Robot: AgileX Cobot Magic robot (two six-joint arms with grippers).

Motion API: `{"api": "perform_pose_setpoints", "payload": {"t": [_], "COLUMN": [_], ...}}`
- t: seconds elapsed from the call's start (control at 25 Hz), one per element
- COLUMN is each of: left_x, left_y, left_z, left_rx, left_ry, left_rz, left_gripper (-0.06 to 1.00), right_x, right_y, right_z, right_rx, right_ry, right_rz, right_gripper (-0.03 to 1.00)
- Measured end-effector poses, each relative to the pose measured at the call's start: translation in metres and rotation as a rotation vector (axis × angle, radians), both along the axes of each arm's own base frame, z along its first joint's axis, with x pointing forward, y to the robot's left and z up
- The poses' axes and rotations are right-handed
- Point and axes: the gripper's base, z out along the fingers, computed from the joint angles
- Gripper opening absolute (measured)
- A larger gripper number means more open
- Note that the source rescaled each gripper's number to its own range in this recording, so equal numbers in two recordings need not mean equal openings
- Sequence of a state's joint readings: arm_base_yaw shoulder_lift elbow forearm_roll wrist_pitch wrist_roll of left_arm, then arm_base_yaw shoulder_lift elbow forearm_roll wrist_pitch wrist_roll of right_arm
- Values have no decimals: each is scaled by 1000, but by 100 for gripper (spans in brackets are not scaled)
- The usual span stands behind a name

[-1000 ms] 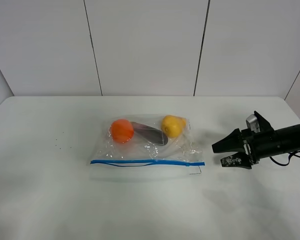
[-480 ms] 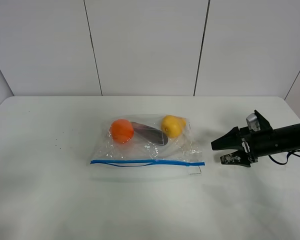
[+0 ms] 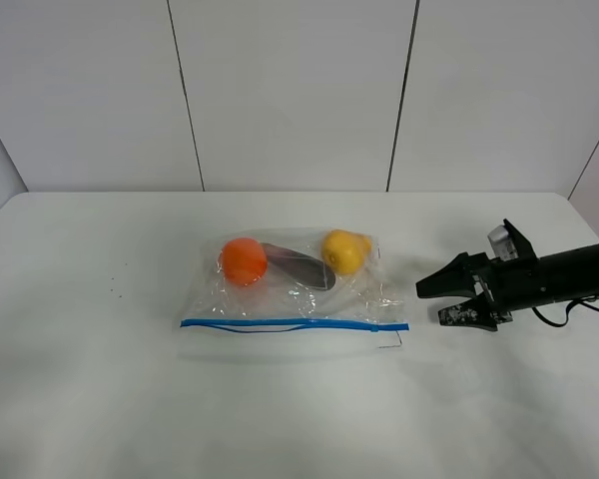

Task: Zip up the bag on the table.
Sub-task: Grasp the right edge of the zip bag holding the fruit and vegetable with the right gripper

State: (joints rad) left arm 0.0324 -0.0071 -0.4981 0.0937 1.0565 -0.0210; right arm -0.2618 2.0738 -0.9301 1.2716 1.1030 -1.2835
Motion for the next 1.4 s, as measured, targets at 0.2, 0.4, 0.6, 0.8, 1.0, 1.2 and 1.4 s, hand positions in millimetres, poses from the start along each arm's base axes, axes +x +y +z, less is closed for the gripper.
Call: {"api": "perform_pose_setpoints", "payload": {"t": [0.2, 0.4, 0.6, 0.8, 1.0, 1.2, 1.4], "left_x": [0, 0, 0, 0, 0, 0, 0], "left_y": [0, 0, 0, 0, 0, 0, 0], "left_z": [0, 0, 0, 0, 0, 0, 0], "left_rx": [0, 0, 0, 0, 0, 0, 0], "left_ry": [0, 0, 0, 0, 0, 0, 0], "left_rz": [0, 0, 0, 0, 0, 0, 0], "left_gripper": [100, 100, 100, 100, 100, 100, 100], "right_x": [4, 7, 9, 10, 10, 11, 11], "right_y": [22, 35, 55, 62, 62, 61, 61], "right_z": [-2, -3, -2, -3, -3, -4, -4], "right_rx": [-34, -37, -30, -37, -43, -51, -54], "right_ry": [-8, -13, -22, -27, -21, -20, -18], "right_rz": [24, 19, 20, 24, 15, 9, 8], "right_gripper": [100, 100, 100, 100, 76, 46, 38]}}
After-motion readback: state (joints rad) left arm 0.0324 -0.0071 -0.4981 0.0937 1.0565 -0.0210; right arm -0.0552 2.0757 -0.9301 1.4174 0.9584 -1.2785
